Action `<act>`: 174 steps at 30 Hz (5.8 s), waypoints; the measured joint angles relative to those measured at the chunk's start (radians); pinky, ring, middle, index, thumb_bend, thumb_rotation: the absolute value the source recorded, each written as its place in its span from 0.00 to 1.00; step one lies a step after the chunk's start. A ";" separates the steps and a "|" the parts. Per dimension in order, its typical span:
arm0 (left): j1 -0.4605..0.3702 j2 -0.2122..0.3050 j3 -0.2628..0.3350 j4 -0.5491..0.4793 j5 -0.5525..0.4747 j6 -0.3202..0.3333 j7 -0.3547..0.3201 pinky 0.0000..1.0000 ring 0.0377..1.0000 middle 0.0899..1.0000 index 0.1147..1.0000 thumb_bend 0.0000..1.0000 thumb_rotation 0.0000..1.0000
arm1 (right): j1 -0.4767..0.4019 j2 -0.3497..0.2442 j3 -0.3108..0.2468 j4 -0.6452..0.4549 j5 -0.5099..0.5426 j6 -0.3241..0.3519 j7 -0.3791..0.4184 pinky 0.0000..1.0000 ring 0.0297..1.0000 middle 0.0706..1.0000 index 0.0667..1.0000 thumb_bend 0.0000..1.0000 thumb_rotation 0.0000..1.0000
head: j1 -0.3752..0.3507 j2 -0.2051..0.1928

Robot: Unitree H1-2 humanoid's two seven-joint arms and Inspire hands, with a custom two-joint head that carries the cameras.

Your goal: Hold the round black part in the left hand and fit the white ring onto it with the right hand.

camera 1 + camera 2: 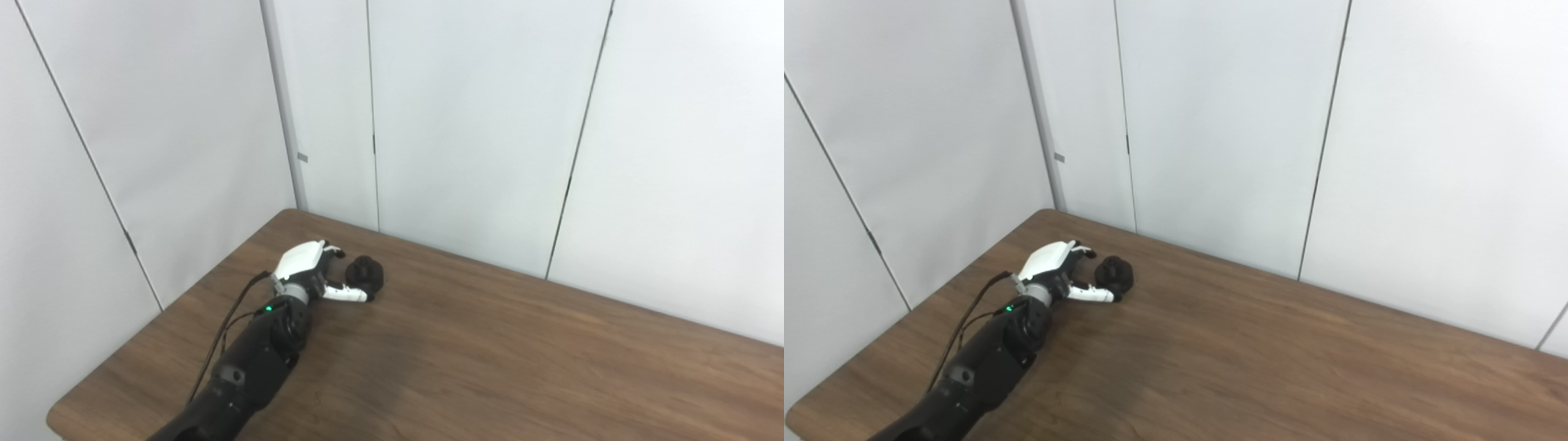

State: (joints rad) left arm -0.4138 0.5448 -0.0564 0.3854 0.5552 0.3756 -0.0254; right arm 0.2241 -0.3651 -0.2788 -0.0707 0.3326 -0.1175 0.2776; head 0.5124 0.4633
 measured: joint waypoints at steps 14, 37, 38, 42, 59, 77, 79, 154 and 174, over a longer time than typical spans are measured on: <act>0.000 -0.005 -0.030 0.000 -0.019 -0.001 -0.006 1.00 1.00 1.00 0.84 1.00 0.45 | 0.022 -0.001 -0.004 -0.041 -0.008 0.035 -0.003 1.00 1.00 1.00 0.98 0.64 0.83 | -0.009 0.018; 0.001 -0.039 -0.046 0.080 -0.009 -0.150 0.232 1.00 1.00 1.00 0.54 0.88 0.14 | 0.035 -0.006 -0.010 -0.066 -0.010 0.057 -0.001 1.00 0.98 0.97 0.96 0.63 0.83 | -0.015 0.025; 0.001 -0.042 -0.047 0.085 -0.008 -0.155 0.244 1.00 1.00 1.00 0.54 0.86 0.14 | 0.035 -0.006 -0.010 -0.066 -0.010 0.057 -0.001 1.00 0.98 0.97 0.96 0.64 0.83 | -0.015 0.026; 0.001 -0.055 -0.044 0.101 -0.008 -0.168 0.285 1.00 1.00 0.98 0.47 0.69 0.09 | 0.040 -0.006 -0.010 -0.074 -0.014 0.060 -0.002 1.00 0.97 0.96 0.95 0.65 0.83 | -0.017 0.028; 0.001 -0.102 -0.044 0.171 -0.007 -0.282 0.367 1.00 0.98 0.86 0.41 0.52 0.05 | 0.042 -0.006 -0.011 -0.082 -0.022 0.068 -0.002 1.00 0.95 0.94 0.94 0.62 0.83 | -0.028 0.023; 0.092 -0.082 -0.094 0.077 -0.002 -0.393 0.331 1.00 1.00 0.86 0.41 0.52 0.05 | 0.001 0.001 -0.006 -0.106 -0.166 0.085 -0.077 0.74 0.84 0.90 0.84 0.80 0.70 | -0.156 0.031; 0.103 -0.082 -0.101 0.056 -0.002 -0.397 0.319 1.00 1.00 0.86 0.41 0.52 0.05 | -0.017 -0.003 -0.006 -0.106 -0.199 0.085 -0.088 0.74 0.85 0.91 0.84 0.88 0.71 | -0.169 0.028; 0.388 -0.100 -0.159 -0.363 0.098 -0.784 0.025 1.00 0.94 0.80 0.41 0.52 0.04 | -0.727 -0.282 0.470 0.316 -0.971 0.469 0.027 0.98 1.00 1.00 0.77 0.92 0.22 | -0.873 0.049; 0.436 -0.100 -0.133 -0.413 0.061 -0.782 -0.016 1.00 0.96 0.80 0.41 0.52 0.04 | -0.792 -0.282 0.498 0.427 -0.950 0.459 0.049 1.00 1.00 1.00 0.74 0.89 0.31 | -0.868 0.066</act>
State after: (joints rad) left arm 0.0224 0.4451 -0.1898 -0.0281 0.6161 -0.4065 -0.0410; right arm -0.5678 -0.6475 0.2195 0.3561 -0.6174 0.3417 0.3269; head -0.3559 0.5292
